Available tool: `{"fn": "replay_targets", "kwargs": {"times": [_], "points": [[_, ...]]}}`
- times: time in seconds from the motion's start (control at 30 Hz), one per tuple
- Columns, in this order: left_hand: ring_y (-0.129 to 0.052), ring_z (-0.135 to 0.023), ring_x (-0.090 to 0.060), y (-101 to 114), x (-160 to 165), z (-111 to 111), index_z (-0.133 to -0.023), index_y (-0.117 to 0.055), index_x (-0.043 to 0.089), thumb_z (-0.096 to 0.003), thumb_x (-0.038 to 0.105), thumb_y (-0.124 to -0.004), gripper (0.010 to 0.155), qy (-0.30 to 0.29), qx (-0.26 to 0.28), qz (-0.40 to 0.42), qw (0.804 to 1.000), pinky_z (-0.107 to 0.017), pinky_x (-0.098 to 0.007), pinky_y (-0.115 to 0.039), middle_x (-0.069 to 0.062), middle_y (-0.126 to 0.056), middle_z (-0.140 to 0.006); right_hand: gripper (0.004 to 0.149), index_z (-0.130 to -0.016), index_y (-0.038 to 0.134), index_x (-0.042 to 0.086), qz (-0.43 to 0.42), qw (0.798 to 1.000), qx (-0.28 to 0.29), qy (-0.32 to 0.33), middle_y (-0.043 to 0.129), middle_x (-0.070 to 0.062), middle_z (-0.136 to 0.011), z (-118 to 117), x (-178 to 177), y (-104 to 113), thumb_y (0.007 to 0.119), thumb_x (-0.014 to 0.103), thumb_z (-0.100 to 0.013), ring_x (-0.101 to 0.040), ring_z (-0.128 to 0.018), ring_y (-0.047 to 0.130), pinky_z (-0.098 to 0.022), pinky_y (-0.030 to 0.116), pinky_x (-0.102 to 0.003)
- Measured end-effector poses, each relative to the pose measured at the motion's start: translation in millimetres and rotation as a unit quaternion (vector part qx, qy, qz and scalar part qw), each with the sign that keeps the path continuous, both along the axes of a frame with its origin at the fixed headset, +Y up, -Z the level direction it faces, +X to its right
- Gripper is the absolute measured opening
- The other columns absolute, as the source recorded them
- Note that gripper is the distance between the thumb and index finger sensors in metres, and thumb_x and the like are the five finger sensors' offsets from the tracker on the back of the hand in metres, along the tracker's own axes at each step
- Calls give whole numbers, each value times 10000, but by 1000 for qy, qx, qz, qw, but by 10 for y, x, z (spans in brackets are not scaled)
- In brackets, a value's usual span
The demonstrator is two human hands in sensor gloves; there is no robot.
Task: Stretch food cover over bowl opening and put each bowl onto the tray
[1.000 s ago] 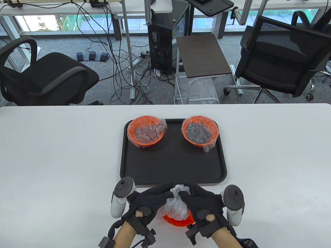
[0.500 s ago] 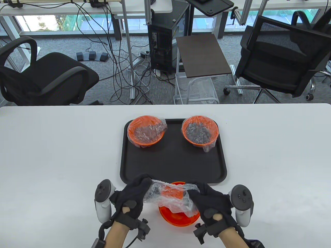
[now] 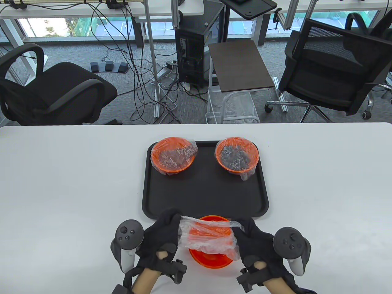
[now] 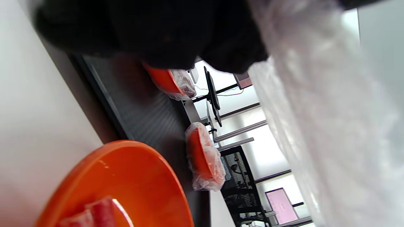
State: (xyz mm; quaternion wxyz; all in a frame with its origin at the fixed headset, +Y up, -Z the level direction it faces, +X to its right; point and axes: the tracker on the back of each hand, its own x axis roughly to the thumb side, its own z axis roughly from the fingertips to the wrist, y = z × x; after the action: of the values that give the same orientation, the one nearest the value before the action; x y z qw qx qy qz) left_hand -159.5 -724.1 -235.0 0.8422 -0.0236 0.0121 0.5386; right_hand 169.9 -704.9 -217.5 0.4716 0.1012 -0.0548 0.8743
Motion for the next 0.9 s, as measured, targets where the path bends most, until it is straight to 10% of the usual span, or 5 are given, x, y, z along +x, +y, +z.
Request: {"fn": "replay_targets", "kwargs": {"times": [0.4,0.9], "points": [[-997,-45,-120,-62,245,193,-912,-802,255,-511,493,-711,475,1,1,-270,963,-178,-371,-947,123,-1003,-236,475,-880,803,120,302,947,111,-3,995,84,-287,199,-17,-67,759,387,-489,-45,-45,998,5,896,-263],[-1011,-49,-120,-270,507,417,-910,-741,185,-513,470,-668,494,4,31,-428,903,-178,-372,-956,129,-1004,-261,490,-877,777,86,420,894,156,16,991,99,-295,330,-89,-311,739,380,-487,-51,-51,1015,7,906,-265]]}}
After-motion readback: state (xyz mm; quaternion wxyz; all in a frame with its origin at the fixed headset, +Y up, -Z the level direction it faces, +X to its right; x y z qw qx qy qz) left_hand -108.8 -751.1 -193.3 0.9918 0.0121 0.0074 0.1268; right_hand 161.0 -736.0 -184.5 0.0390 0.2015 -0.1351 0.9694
